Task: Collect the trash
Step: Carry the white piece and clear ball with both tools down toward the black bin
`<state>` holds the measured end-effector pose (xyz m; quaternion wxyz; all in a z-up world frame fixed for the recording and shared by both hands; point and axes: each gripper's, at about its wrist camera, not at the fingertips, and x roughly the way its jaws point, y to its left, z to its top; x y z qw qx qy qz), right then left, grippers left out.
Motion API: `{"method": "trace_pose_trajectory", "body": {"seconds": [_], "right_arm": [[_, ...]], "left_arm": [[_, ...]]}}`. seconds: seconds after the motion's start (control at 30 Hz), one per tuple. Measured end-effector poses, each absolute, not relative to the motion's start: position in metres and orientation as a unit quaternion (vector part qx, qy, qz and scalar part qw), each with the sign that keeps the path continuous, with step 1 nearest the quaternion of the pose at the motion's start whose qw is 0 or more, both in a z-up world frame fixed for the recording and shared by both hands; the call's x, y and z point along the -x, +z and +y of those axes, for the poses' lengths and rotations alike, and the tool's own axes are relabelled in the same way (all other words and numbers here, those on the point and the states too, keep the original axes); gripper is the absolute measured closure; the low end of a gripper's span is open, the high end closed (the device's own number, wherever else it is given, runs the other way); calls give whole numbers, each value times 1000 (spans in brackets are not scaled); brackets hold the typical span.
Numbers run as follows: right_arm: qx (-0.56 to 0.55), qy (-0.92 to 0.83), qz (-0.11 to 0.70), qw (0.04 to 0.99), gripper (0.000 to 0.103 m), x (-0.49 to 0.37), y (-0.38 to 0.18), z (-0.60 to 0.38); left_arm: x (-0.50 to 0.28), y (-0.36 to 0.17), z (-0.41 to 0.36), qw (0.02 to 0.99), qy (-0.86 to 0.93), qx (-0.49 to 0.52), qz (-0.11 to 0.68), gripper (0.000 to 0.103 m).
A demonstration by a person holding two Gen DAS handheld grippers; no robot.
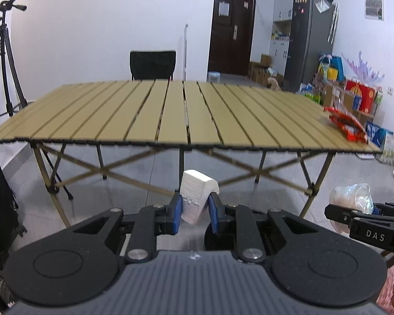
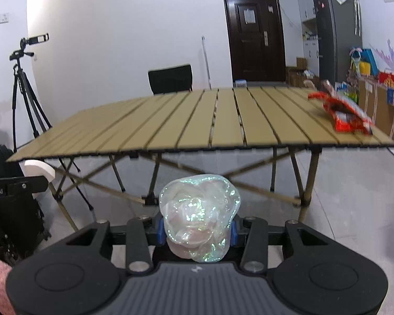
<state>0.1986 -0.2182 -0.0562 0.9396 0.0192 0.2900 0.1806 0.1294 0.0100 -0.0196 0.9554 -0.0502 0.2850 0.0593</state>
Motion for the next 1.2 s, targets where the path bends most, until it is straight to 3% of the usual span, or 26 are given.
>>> {"method": "trace_pose_trajectory", "body": {"seconds": [0.8, 1.2], "right_arm": [[-10, 122, 436, 892, 62, -184, -181, -243], [-16, 71, 454, 888, 62, -201, -200, -261]], "left_arm": [[-148, -143, 14, 900, 60, 38, 430, 81], [-173, -166, 26, 877, 71, 57, 472, 81]]}}
